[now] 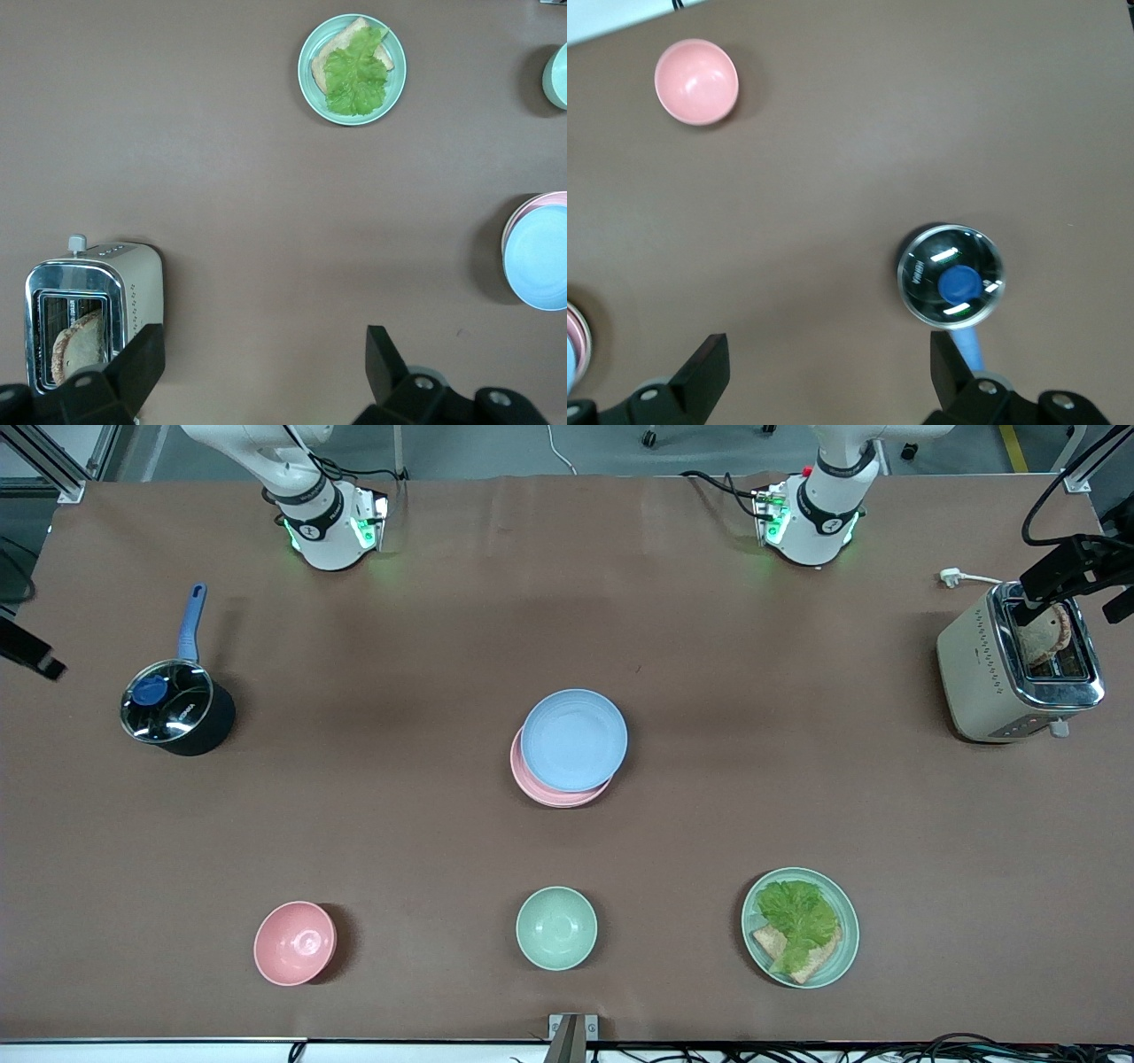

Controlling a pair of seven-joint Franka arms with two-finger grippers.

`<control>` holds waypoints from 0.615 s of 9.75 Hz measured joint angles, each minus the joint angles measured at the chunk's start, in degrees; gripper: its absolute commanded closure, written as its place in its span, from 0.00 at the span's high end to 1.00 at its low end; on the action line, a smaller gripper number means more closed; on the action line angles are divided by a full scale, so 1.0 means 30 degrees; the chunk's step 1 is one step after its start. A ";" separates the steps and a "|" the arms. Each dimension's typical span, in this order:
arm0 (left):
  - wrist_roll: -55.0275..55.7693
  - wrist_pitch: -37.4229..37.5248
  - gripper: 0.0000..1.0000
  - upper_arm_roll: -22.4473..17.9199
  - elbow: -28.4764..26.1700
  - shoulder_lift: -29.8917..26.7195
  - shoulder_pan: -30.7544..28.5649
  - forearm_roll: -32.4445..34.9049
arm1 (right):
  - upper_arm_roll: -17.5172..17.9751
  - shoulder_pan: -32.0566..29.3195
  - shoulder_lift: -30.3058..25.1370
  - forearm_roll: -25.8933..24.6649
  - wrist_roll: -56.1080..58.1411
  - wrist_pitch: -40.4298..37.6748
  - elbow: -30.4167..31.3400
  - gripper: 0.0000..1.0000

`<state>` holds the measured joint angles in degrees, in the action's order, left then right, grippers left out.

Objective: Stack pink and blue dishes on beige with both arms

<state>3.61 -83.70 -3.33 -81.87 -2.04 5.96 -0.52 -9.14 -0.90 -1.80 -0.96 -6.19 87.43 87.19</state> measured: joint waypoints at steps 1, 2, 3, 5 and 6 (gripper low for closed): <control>0.0000 0.0000 1.00 -0.0006 -0.0060 -0.0005 -0.0001 -0.0003 | -0.0246 0.0001 0.0003 0.0022 0.0562 -0.0165 -0.0143 1.00; -0.0009 0.0000 1.00 -0.0009 -0.0109 -0.0007 -0.0002 -0.0007 | -0.0241 0.0011 0.0034 0.0028 0.0742 -0.0170 -0.0143 1.00; -0.0416 0.0064 1.00 -0.0009 -0.0154 -0.0007 0.0002 -0.0009 | -0.0076 -0.0044 0.0089 0.0061 0.0754 -0.0204 -0.0142 1.00; -0.1118 0.0249 1.00 -0.0019 -0.0238 -0.0007 -0.0002 -0.0011 | 0.0617 -0.0542 0.0143 0.0105 0.0754 -0.0309 -0.0142 1.00; -0.1139 0.0251 1.00 -0.0021 -0.0265 -0.0006 -0.0002 -0.0011 | 0.0726 -0.0579 0.0143 0.0121 0.0761 -0.0342 -0.0143 1.00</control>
<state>0.20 -82.95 -3.40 -82.67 -2.06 5.96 -0.55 -6.96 -2.64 -1.37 -0.60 -3.91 86.41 86.77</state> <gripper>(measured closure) 0.000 0.000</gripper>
